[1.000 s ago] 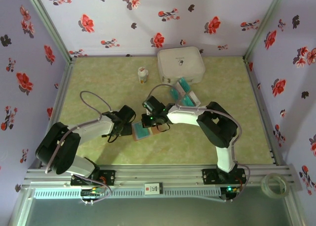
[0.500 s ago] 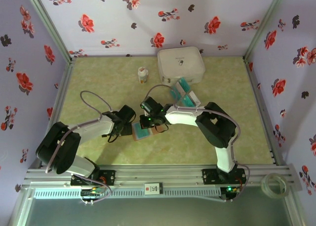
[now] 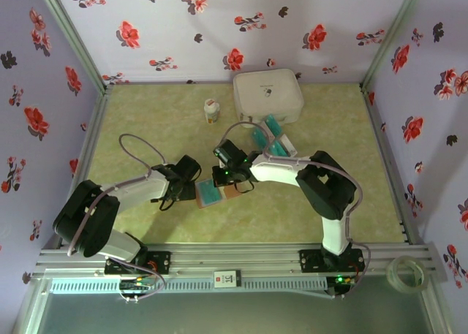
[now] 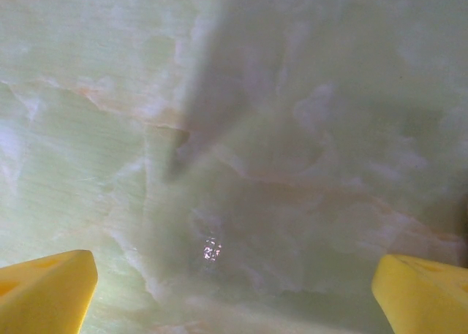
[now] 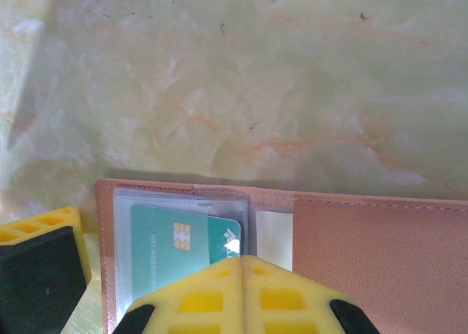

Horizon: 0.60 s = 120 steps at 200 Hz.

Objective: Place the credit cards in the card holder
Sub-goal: Insert the credit card into the card slot.

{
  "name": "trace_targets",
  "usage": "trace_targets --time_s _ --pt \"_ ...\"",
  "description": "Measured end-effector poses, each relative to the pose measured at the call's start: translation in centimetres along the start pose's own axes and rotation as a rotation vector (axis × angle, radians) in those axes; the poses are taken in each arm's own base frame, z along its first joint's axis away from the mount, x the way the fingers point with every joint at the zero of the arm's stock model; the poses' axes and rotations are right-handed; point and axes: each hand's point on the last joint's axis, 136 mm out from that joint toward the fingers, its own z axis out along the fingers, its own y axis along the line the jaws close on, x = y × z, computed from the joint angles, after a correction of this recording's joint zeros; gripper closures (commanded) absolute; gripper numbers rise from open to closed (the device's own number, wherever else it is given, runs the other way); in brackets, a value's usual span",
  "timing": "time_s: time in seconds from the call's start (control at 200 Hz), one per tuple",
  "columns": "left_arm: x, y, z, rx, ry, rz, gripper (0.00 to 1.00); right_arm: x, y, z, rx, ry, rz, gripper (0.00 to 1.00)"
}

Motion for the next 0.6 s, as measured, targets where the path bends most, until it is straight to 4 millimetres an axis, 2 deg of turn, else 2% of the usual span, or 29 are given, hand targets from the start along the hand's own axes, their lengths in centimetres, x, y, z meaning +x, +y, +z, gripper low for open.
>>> trace_targets --time_s 0.345,0.6 --pt "0.0 0.0 0.0 0.001 -0.001 0.003 0.0 0.9 -0.7 1.2 0.017 0.033 0.004 1.0" --pt "-0.1 -0.1 0.1 0.0 -0.001 0.007 0.0 1.2 0.1 1.6 0.005 0.043 -0.008 1.0"
